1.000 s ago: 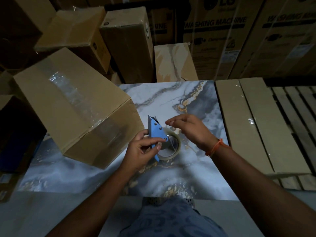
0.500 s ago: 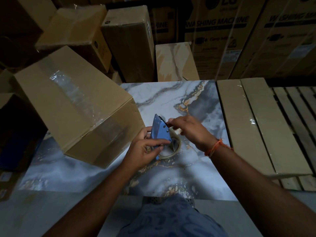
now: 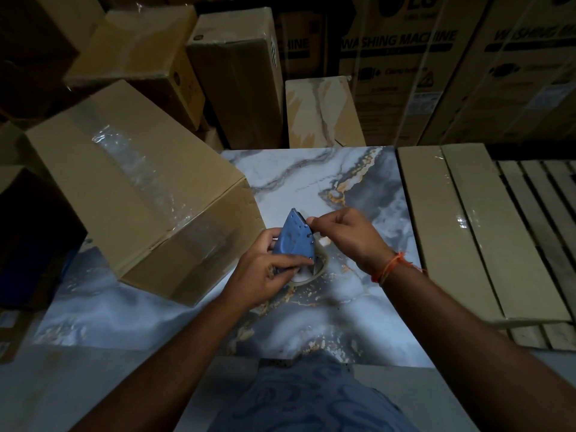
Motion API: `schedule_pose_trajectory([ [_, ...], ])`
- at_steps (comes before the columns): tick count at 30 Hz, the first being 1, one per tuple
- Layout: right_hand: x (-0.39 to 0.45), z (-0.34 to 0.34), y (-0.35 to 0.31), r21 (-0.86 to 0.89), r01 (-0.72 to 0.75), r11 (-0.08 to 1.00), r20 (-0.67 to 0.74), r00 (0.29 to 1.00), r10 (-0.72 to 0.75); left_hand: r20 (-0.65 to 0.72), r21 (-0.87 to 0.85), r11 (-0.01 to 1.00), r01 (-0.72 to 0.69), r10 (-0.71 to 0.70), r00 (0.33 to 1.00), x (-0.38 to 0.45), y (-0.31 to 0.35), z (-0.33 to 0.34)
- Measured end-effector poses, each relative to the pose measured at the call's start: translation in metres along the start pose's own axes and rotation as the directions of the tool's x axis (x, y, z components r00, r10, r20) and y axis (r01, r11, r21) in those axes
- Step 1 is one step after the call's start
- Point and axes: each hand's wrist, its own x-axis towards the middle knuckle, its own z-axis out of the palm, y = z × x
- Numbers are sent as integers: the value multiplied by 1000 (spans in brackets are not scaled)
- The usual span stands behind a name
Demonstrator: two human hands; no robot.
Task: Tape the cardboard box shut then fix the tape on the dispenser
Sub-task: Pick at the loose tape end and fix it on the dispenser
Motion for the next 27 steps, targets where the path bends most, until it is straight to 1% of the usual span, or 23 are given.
schedule_pose_trajectory([
  [5,4,5,8,-11,-1,1000,-88,996,0,14,36,999,9,-9,1000,-1,3,-3],
  [10,6,10,16,13,37,999,-118,992,-35,22,58,998,11,-12,1000,-2,2,-3],
  [12,7,11,19,14,30,999,-142,990,-28,22,67,998,2,-4,1000,-3,0,-3],
  [15,5,12,21,-30,1,1000,-177,984,-7,13,73,997,-24,23,1000,-7,-3,-1],
  [17,4,15,20,-45,-13,999,-189,982,4,-4,65,997,-36,37,999,-9,-7,0],
  [22,-2,25,17,9,-12,1000,-219,976,14,-53,52,996,-67,70,996,-16,-13,7],
  [27,-4,28,19,26,-32,999,-247,968,38,-15,14,997,-72,73,997,-18,-17,7],
])
